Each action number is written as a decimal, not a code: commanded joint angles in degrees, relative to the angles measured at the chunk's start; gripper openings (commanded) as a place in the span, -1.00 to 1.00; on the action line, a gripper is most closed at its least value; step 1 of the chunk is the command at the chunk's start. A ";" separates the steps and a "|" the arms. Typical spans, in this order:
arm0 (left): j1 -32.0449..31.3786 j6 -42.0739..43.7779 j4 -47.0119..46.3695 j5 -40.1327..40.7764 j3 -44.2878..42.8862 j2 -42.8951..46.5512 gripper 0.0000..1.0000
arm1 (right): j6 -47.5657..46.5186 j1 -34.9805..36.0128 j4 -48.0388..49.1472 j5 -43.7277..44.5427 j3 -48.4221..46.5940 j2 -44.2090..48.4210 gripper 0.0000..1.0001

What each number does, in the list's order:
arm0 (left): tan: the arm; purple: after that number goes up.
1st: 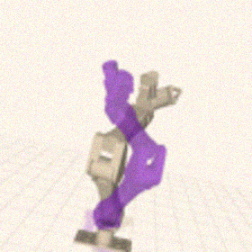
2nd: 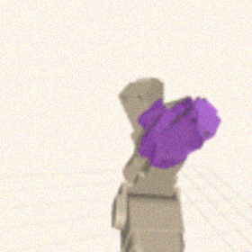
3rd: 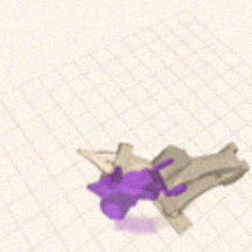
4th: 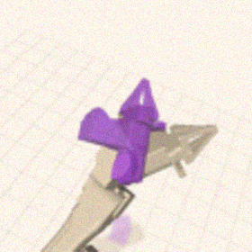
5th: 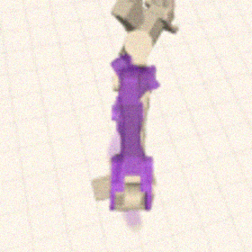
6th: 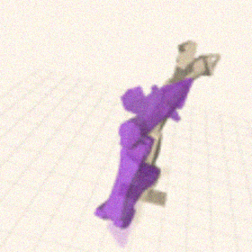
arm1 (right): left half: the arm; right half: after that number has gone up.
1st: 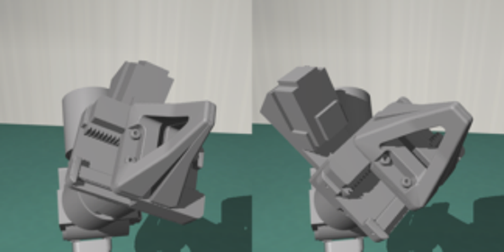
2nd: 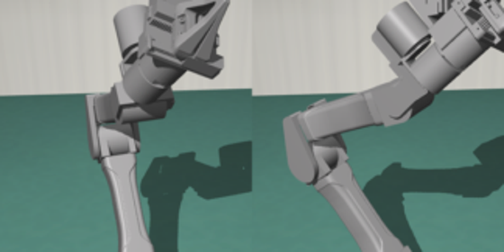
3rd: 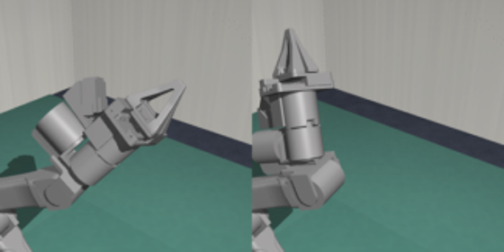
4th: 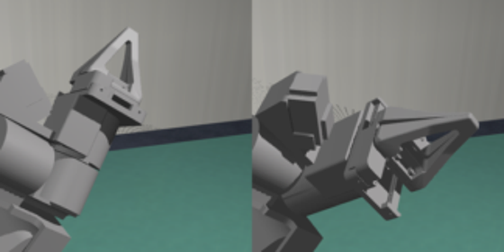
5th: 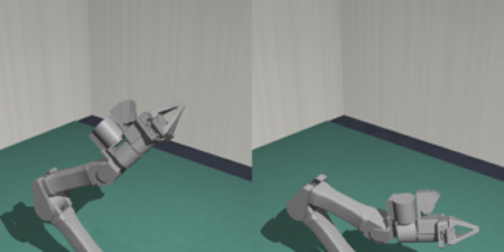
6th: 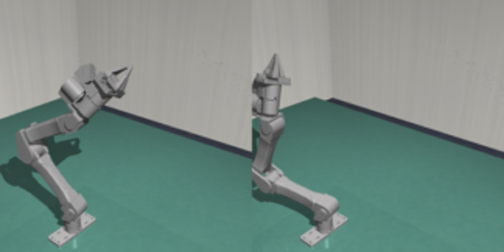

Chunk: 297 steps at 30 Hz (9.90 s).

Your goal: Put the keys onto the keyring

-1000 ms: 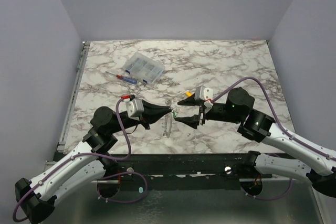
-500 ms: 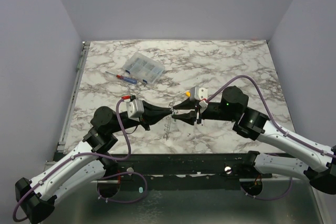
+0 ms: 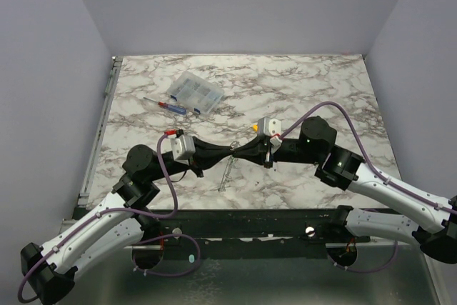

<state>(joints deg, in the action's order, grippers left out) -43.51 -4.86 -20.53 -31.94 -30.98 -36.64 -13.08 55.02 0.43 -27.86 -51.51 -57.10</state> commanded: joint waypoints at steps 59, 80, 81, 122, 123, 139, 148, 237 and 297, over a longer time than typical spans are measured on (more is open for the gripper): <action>-1.19 9.50 15.75 -17.98 -15.47 -20.20 0.00 | -7.90 0.43 -40.15 3.00 -16.34 -2.83 -0.98; -2.97 7.33 12.26 -16.66 -11.28 -19.29 -0.19 | -8.07 0.43 -38.69 5.22 -16.63 -4.90 -0.98; -3.10 7.32 12.25 -16.64 -11.16 -19.48 -0.20 | -8.04 0.43 -38.59 5.23 -16.50 -4.73 -0.98; -4.16 8.70 11.29 -4.22 -10.54 -13.64 -1.00 | -6.48 0.43 -33.30 5.43 -13.98 -2.39 -0.54; -4.16 8.80 11.12 -3.10 -10.32 -12.87 -1.00 | -6.17 0.43 -32.50 5.55 -13.71 -2.18 -0.40; -4.20 8.47 10.32 -3.91 -10.18 -11.83 -1.00 | -4.10 0.43 -27.54 11.34 -9.40 3.57 0.16; -4.14 8.64 10.31 -3.37 -9.92 -11.87 -1.00 | -3.24 0.43 -28.23 12.64 -9.43 3.75 0.60; -3.54 1.97 1.01 4.74 -6.11 -8.15 -1.00 | -3.49 0.43 -16.95 6.79 -1.52 3.73 -0.96; -2.52 0.10 -2.59 -1.11 -4.78 -6.76 -1.00 | -5.33 0.43 -12.45 5.00 -3.78 5.19 -0.26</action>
<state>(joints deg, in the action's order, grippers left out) -46.19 -5.13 -20.62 -32.51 -34.63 -44.18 -19.31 55.13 -12.88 -19.57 -55.64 -51.83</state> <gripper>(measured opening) 0.017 0.366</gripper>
